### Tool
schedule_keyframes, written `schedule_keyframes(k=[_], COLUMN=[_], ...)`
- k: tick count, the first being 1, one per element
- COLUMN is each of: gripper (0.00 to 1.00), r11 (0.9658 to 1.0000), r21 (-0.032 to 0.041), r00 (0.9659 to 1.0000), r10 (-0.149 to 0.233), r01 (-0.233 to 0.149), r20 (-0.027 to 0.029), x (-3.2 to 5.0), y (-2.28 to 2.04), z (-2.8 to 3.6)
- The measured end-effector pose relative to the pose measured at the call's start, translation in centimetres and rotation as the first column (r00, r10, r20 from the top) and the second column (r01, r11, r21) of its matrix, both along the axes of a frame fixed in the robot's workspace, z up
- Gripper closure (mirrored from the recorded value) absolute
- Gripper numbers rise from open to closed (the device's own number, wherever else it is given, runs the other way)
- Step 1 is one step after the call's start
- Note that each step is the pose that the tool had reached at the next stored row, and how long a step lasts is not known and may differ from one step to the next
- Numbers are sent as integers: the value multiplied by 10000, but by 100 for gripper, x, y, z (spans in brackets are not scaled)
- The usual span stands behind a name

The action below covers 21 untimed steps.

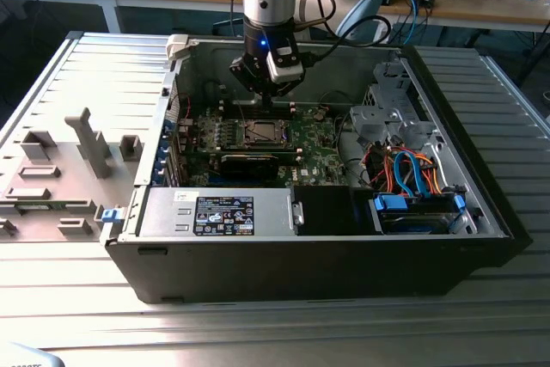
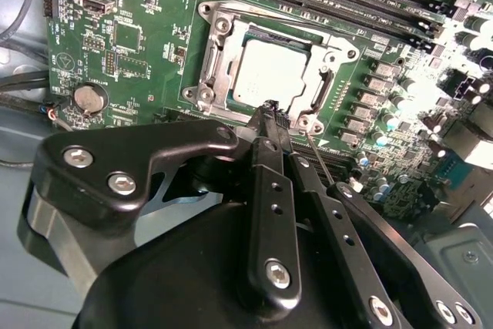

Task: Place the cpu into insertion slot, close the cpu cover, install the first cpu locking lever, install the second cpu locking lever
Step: 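Install the first cpu locking lever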

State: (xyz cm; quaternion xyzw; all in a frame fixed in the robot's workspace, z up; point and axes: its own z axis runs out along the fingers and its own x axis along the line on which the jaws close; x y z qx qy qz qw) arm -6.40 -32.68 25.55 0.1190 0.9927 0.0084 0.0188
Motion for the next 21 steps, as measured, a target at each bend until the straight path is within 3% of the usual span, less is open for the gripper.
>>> schedule_keyframes(k=[21], gripper=[89], r11=[9996], r21=[-1], r00=[9996], r10=[284], r01=[-284], r20=[0], x=[0], y=[0], z=[0])
